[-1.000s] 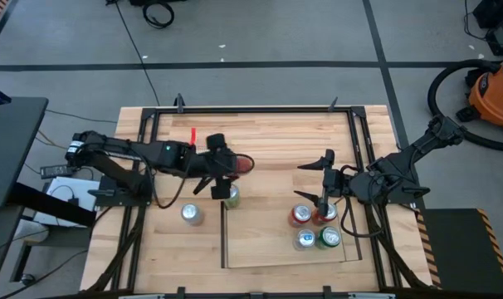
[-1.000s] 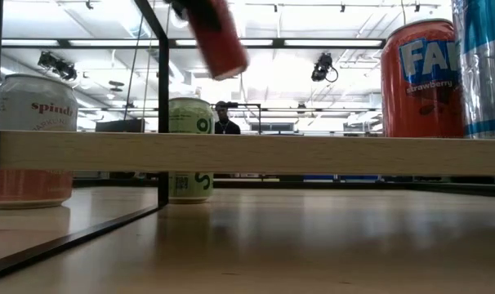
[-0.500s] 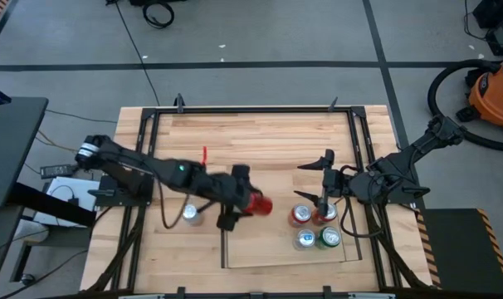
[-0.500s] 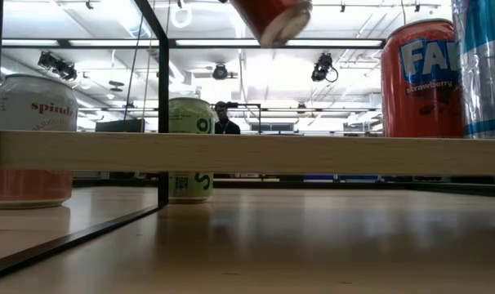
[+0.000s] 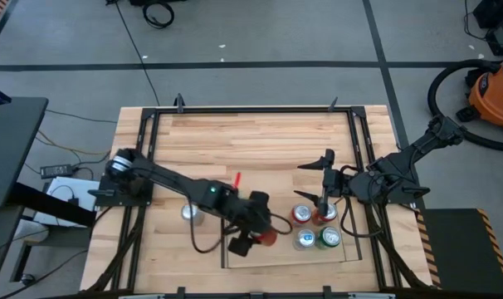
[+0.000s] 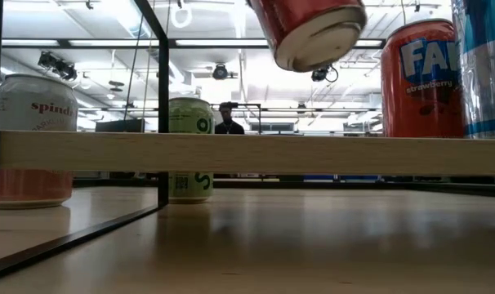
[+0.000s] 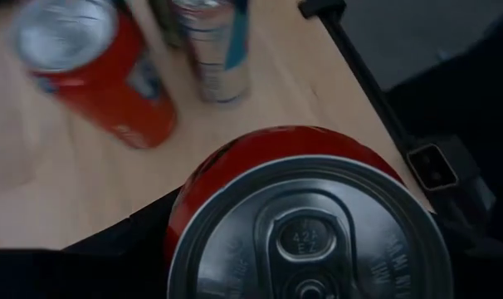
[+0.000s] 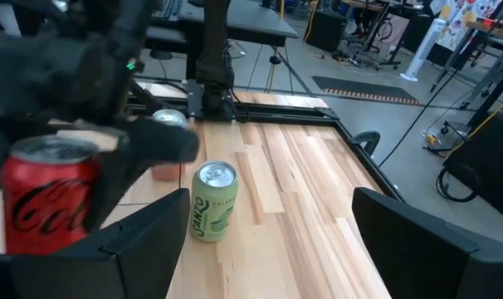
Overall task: Place canned beverage on shelf
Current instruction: Put the red-black soda can on the shelf
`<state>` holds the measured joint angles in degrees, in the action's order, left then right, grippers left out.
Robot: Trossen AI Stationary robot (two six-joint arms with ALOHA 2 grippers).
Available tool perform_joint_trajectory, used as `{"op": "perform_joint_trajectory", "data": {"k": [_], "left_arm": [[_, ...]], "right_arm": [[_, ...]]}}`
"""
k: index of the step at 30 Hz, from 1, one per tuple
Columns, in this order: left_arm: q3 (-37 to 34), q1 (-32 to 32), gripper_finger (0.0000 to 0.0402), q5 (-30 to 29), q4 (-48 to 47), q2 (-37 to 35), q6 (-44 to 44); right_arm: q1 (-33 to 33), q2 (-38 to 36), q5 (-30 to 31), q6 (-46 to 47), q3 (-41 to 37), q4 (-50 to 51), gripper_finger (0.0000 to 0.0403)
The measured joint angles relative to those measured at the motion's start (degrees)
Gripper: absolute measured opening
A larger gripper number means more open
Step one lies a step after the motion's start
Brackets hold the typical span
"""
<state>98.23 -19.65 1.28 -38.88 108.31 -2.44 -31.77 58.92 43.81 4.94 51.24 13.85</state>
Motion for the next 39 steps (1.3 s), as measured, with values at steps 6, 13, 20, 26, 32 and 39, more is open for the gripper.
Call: {"op": "perform_joint_trajectory", "data": {"k": [6,13,20,26,32,39], "left_arm": [[6.4,-1.06,0.0319,1.7,-1.88,6.25,-3.64],[6.8,-1.19,0.0321,1.85,-2.63,8.83,-6.31],[6.82,-0.13,0.0325,-6.52,-4.59,8.88,-10.85],[6.82,3.19,0.0326,-6.24,-5.65,8.88,-12.29],[6.82,7.29,0.0327,-1.93,-5.55,8.88,-11.6],[6.84,9.3,0.0327,2.49,-4.38,10.06,-12.25]], "right_arm": [[-0.04,0.0,0.0,-0.21,0.0,0.08,0.0348],[-0.04,0.0,0.0,-0.18,0.0,0.04,0.0348],[-0.04,0.0,0.02,-0.18,0.0,-0.04,0.0348],[-0.04,0.0,0.0,-0.18,0.0,-0.07,0.0348],[-0.04,0.0,0.0,-0.18,0.0,-0.07,0.0348],[-0.04,0.0,0.0,-0.18,0.0,-0.02,0.0348]]}}
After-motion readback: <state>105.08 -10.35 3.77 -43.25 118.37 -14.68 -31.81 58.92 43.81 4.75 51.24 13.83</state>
